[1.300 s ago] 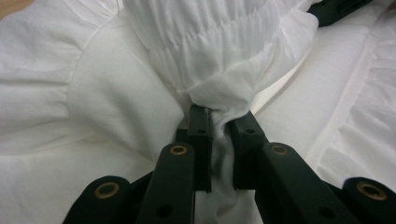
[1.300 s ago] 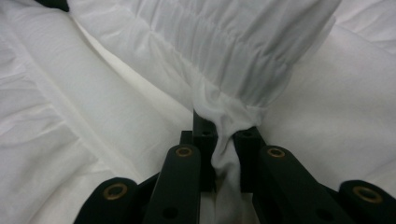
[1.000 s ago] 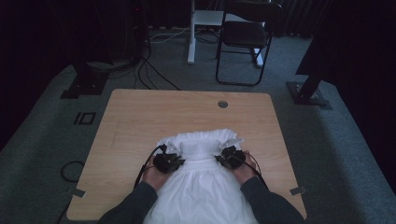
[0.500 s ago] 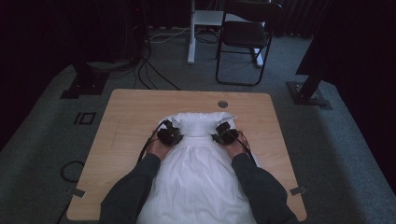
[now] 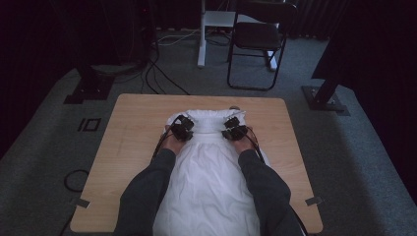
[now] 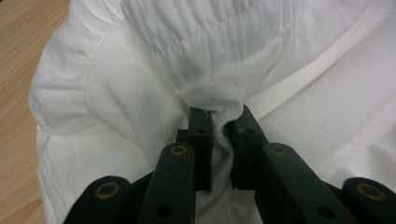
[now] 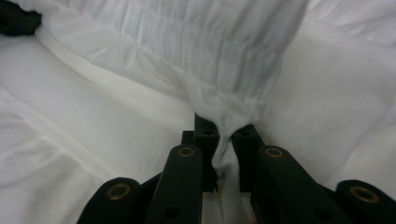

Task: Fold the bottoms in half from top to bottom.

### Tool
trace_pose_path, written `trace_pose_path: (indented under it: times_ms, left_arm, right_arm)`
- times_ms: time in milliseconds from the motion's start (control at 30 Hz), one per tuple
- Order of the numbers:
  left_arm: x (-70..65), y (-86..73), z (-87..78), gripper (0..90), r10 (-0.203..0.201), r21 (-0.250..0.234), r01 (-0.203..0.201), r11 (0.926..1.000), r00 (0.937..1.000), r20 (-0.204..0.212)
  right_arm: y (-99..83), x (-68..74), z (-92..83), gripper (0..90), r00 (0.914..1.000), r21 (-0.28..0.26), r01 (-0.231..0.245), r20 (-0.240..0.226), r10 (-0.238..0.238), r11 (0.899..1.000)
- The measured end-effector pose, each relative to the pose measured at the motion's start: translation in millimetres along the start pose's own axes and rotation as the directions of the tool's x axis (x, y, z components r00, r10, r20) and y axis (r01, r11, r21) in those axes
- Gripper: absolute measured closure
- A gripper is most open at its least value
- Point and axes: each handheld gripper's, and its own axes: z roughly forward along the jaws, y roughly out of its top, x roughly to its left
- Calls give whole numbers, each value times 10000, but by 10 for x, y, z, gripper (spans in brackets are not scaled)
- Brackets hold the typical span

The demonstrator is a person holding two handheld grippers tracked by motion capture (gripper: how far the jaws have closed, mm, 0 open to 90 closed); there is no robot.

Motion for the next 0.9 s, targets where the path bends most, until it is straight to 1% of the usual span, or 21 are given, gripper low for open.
trace_pose_path:
  times_ms: [67,100,133,267,333,367,400,467,500,533,567,600,633,667,700,733,767,800,833,867,900]
  left_arm:
    - [59,22,-181,865,-183,-568,204,9982,9991,375]
    - [97,34,-296,867,-323,-985,380,9944,9978,581]
    - [125,46,-425,867,-509,-1502,626,9867,9955,802]
    - [132,87,-973,866,-626,-3274,1074,9388,9875,1446]
    - [63,76,-1238,864,-356,-3918,894,9157,9891,1426]
    - [63,76,-1238,864,-356,-3918,894,9157,9891,1426]
    - [-21,6,-1471,864,-69,-4384,729,8958,9886,1503]
    - [-122,-102,-1605,859,237,-4560,452,8888,9893,1442]
    - [-255,-278,-1685,858,658,-4559,68,8900,9875,1432]
    - [-255,-278,-1685,858,658,-4559,68,8900,9875,1432]
    - [-397,-475,-1689,858,842,-4385,-63,8987,9838,1584]
    - [-397,-475,-1689,858,842,-4385,-63,8987,9838,1584]
    - [-529,-660,-1627,856,1069,-3962,-322,9176,9800,1679]
    - [-529,-660,-1627,855,1069,-3962,-322,9176,9800,1679]
    - [-593,-766,-1561,855,1050,-3678,-258,9296,9747,1972]
    - [-626,-828,-1517,855,1014,-3473,-224,9375,9722,2109]
    - [-663,-906,-1445,855,937,-3223,-149,9465,9685,2305]
    - [-738,-1053,-1273,856,798,-2602,-97,9655,9622,2605]
    - [-771,-1122,-1184,859,659,-2252,-7,9743,9571,2821]
    - [-771,-1122,-1184,864,659,-2252,-7,9743,9571,2821]
    - [-840,-1249,-1033,866,505,-1694,28,9855,9495,3098]
  right_arm:
    - [23,11,-152,854,10000,-576,-44,22,45,9983]
    - [60,5,-357,854,9999,-1248,87,-128,-103,9921]
    - [60,5,-357,854,9999,-1248,87,-128,-103,9921]
    - [165,7,-868,854,9987,-2641,288,-335,-390,9641]
    - [201,56,-1140,855,9971,-3249,597,-245,-715,9439]
    - [201,56,-1140,855,9971,-3249,597,-245,-715,9439]
    - [205,87,-1268,855,9954,-3419,789,-240,-926,9364]
    - [99,243,-1638,855,9851,-3734,1488,-249,-1703,9157]
    - [12,298,-1713,855,9797,-3735,1733,-293,-1984,9113]
    - [12,298,-1713,855,9797,-3735,1733,-293,-1984,9113]
    - [-145,371,-1756,855,9747,-3623,1855,-502,-2179,9134]
    - [-145,371,-1756,855,9747,-3623,1855,-502,-2179,9134]
    - [-362,452,-1713,854,9697,-3298,1976,-723,-2333,9232]
    - [-478,487,-1658,854,9673,-3038,2049,-823,-2399,9304]
    - [-478,487,-1658,854,9673,-3038,2049,-823,-2399,9304]
    - [-715,538,-1523,854,9658,-2468,2054,-1052,-2369,9470]
    - [-828,553,-1449,854,9661,-2180,1968,-1231,-2269,9559]
    - [-931,558,-1381,853,9665,-1886,1890,-1381,-2165,9637]
    - [-1028,556,-1315,853,9673,-1653,1758,-1539,-2014,9704]
    - [-1111,556,-1257,853,9686,-1379,1650,-1642,-1868,9766]
    - [-1184,550,-1206,853,9699,-1194,1605,-1653,-1790,9798]
